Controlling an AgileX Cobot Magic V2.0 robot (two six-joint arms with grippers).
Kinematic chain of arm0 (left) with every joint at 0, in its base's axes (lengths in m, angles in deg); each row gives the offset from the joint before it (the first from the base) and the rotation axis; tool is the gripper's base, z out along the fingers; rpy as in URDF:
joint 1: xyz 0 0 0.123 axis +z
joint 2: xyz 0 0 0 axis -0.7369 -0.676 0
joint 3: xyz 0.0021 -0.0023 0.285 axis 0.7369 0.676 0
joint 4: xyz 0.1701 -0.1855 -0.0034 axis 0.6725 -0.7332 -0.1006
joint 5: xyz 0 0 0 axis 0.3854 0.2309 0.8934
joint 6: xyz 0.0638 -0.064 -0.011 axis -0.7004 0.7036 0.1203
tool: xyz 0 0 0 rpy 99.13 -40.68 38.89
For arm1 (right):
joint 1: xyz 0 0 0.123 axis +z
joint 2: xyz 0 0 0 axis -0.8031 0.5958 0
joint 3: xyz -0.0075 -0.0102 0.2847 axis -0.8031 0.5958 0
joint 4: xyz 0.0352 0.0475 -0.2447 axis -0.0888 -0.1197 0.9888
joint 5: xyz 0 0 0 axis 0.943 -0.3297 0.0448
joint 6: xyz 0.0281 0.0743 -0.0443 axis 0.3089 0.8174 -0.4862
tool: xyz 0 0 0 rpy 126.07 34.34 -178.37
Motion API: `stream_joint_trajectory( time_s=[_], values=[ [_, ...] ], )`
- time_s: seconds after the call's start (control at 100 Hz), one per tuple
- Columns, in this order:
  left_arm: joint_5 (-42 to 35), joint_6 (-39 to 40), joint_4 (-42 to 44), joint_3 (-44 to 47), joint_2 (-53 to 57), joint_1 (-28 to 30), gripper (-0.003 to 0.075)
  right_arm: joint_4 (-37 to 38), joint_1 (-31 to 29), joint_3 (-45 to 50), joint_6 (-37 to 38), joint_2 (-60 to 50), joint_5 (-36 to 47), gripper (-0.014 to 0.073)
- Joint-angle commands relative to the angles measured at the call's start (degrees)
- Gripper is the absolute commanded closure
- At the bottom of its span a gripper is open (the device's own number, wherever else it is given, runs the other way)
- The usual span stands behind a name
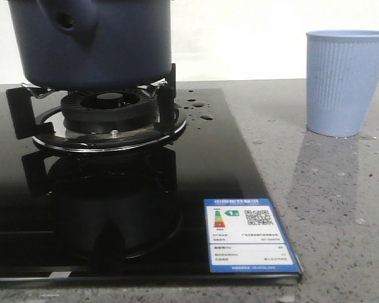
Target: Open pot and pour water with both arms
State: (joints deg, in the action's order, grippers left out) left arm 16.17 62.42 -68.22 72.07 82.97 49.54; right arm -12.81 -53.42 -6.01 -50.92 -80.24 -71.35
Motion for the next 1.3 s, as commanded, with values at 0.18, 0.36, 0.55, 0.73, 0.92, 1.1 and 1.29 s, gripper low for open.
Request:
stream_joint_trajectory(
  time_s=[0.18, 0.36, 0.55, 0.73, 0.92, 1.1, 1.29],
  values=[
    [-2.83, 0.45, -0.61, 2.21, 1.41, 0.08, 0.0739, 0.68, -0.36, 0.33, -0.33, -1.28, 0.99, 0.0666],
    [-2.83, 0.45, -0.61, 2.21, 1.41, 0.08, 0.0739, 0.68, -0.36, 0.33, -0.33, -1.28, 0.99, 0.0666],
    [-2.83, 0.45, -0.61, 2.21, 1.41, 0.08, 0.074, 0.68, -0.36, 0.33, -0.33, -1.28, 0.99, 0.0666],
    [-2.83, 0.45, -0.61, 2.21, 1.41, 0.08, 0.074, 1.18, -0.36, 0.33, -0.33, -1.28, 1.1, 0.0666],
    [-2.83, 0.45, -0.61, 2.21, 1.41, 0.08, 0.0739, 21.73, -0.36, 0.33, -0.33, -1.28, 1.1, 0.0666],
    [-2.83, 0.45, -0.61, 2.21, 1.41, 0.08, 0.074, 45.43, -0.36, 0.33, -0.33, -1.28, 1.21, 0.0666],
    [-5.35, 0.45, -3.8, 2.21, 1.41, 0.08, 0.074, 59.07, -0.36, 0.33, -0.33, -1.28, 0.15, 0.0666]
  ],
)
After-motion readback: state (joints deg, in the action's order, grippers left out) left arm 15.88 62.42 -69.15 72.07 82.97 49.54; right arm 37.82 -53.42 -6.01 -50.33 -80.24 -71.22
